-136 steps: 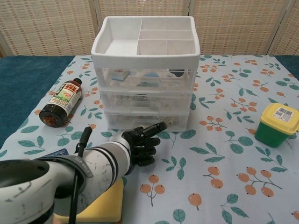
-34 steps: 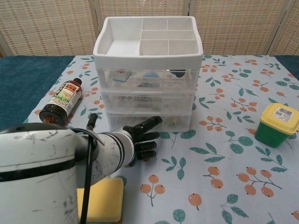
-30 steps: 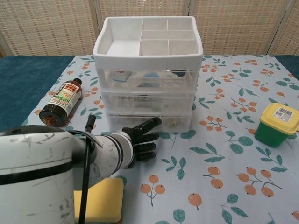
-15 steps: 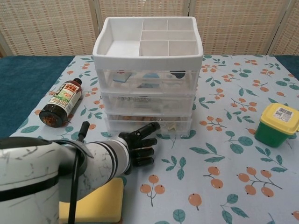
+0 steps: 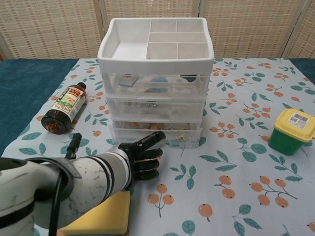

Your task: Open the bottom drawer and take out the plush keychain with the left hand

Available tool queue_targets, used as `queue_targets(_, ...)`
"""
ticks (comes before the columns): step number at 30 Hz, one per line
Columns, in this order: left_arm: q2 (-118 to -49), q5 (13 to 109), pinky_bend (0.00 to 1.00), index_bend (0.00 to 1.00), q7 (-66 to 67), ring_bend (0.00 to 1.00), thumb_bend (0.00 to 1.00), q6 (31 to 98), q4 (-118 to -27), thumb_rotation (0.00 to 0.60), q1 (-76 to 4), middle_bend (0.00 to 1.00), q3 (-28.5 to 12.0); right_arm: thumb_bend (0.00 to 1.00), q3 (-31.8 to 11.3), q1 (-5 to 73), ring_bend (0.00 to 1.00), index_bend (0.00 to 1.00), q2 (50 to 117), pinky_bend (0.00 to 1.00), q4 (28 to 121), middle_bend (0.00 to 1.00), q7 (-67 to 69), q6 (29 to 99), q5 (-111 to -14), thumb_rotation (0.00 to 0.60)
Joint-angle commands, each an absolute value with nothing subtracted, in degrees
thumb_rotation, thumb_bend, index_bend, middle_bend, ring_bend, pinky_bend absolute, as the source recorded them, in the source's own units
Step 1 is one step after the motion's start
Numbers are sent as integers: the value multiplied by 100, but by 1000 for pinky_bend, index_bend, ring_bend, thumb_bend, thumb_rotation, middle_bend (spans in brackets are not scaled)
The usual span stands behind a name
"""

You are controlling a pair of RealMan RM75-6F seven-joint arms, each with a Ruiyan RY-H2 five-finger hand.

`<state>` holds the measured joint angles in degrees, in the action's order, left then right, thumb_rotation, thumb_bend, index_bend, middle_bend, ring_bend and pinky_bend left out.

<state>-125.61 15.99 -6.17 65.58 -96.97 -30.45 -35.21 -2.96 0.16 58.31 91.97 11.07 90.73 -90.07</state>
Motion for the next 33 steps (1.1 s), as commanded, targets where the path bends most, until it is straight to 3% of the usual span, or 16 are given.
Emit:
queue_targets(1, -12488, 1580, 1000, 0, -608, 1000, 423, 6635, -9836, 600, -2964, 952, -3489, 349, -296, 23, 96, 14, 5837, 50, 9188, 188, 1114, 9068, -9011, 600)
queue_targets(19, -11569, 2073, 1000, 3, -424, 1000, 424, 6659, -10982, 600, -2413, 940, -2773, 349, -301, 100, 96, 14, 5900, 50, 9087, 188, 1220, 9003, -9048, 600)
queue_targets(33, -10757, 4831, 1000, 15, -17, 1000, 423, 6869, -11208, 600, -2212, 924, -1520, 350, -274, 54, 96, 14, 5894, 50, 9051, 188, 1281, 9116, -9103, 600)
